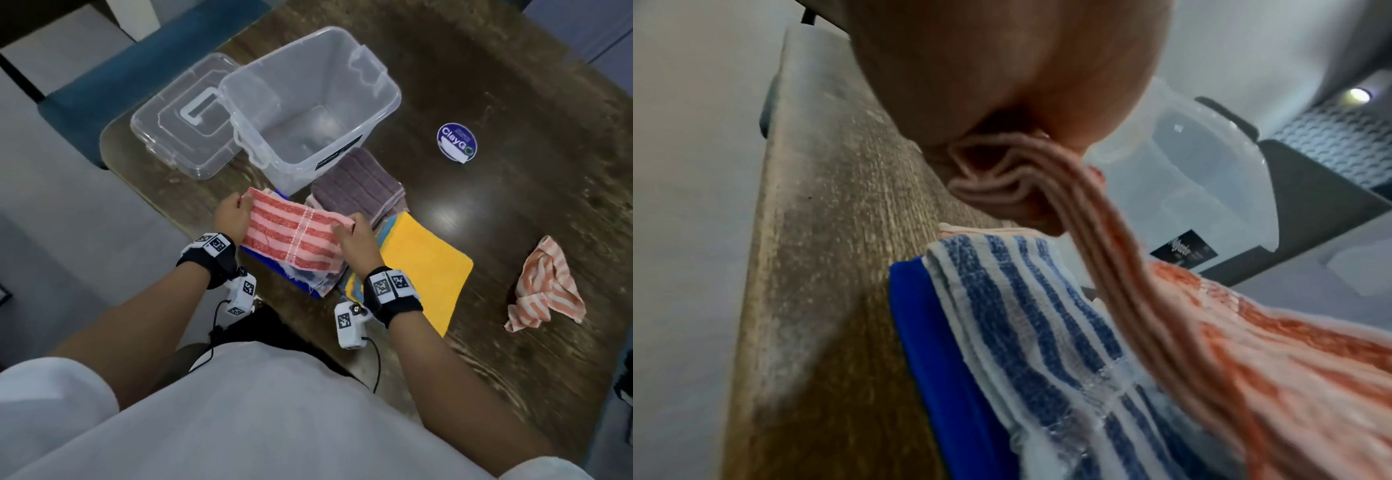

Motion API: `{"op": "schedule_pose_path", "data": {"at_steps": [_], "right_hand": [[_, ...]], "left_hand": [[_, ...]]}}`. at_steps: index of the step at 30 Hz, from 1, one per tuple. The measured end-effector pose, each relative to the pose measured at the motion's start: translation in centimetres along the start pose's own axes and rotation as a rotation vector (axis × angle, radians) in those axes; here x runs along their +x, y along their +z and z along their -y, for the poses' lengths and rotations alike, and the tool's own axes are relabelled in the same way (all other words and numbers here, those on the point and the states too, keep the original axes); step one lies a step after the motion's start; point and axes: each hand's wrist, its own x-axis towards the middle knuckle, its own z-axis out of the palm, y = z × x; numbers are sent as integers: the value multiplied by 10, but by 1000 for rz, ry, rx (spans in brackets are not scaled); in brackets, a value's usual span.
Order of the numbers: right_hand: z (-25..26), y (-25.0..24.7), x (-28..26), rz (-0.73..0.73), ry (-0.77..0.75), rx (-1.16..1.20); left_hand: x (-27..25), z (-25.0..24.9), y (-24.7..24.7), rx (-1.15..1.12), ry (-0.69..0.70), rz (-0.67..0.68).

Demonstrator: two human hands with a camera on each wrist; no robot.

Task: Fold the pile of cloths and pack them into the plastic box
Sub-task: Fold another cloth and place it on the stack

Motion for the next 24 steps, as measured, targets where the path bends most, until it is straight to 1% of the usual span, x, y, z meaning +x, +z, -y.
{"op": "schedule_pose_path", "data": {"at_steps": [3, 6, 9, 15, 17, 19, 20, 21, 22, 23, 24], "right_hand": [[-7, 23, 4, -75, 7, -94], [-16, 39, 7, -132, 16, -207], [-23, 49, 12, -174, 63, -321], [-25, 59, 11, -152, 102, -487], [-20, 60, 10, -179, 102, -590], [-14, 63, 9, -234, 9, -702], [-10, 66, 10, -234, -67, -722], [-7, 70, 11, -204, -146, -716], [-5, 77, 12, -156, -214, -701], [-6, 84, 15, -95, -253, -694], [-11, 92, 18, -27, -261, -702]], "left_hand": [[3, 3, -1, 125, 31, -2], [5, 2, 3, 184, 64, 16], [11, 0, 12, 268, 99, 32], [27, 0, 29, 446, 212, 124], [32, 2, 32, 478, 223, 142], [33, 1, 31, 537, 272, 80], [33, 2, 31, 600, 340, 37], [32, 1, 31, 671, 426, 20], [30, 2, 31, 721, 520, 43], [28, 2, 32, 741, 602, 111], [27, 7, 34, 760, 664, 199]]}}
